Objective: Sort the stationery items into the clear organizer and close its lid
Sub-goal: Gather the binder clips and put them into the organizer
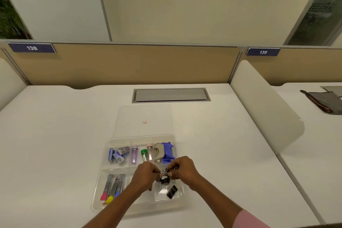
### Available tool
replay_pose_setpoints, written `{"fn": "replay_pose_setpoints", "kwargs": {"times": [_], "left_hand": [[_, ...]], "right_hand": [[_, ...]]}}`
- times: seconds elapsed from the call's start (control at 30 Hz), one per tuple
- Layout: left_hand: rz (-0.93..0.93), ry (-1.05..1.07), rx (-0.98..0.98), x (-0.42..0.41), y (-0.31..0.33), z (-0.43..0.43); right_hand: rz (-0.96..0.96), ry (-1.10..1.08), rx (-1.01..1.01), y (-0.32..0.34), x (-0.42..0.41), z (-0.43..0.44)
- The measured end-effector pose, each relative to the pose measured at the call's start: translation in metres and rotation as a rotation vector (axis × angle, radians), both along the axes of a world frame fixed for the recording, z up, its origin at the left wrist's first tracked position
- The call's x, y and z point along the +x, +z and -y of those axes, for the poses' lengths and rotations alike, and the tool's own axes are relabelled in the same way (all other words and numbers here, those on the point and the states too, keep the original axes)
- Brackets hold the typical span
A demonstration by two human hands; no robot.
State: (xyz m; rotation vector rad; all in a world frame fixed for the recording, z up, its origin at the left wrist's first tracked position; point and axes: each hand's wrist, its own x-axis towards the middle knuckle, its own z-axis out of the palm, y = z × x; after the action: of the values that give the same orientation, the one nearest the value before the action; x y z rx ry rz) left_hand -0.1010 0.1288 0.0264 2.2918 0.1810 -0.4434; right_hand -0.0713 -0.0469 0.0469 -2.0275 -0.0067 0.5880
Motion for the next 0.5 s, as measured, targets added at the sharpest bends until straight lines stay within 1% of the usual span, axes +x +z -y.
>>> {"fn": "replay_pose_setpoints", "kwargs": {"times": [0.1,0.23,0.4,0.5], "left_hand": [[0.013,-0.104,0.017,0.001,0.002,-0.002],[0.019,-0.252,0.055,0.001,0.008,-0.002],[0.094,-0.248,0.077,0.003,0.014,-0.01],[0.13,-0.224,0.069,0.003,0.016,-0.016]], "right_hand": [[0.054,0.019,-0.064,0.0,-0.005,-0.004],[0.114,0.08,-0.209,-0.001,-0.01,-0.01],[0.151,0.158,-0.282,-0.002,-0.012,-0.019],[0.193,0.11,-0.274,-0.002,-0.012,-0.025]]}}
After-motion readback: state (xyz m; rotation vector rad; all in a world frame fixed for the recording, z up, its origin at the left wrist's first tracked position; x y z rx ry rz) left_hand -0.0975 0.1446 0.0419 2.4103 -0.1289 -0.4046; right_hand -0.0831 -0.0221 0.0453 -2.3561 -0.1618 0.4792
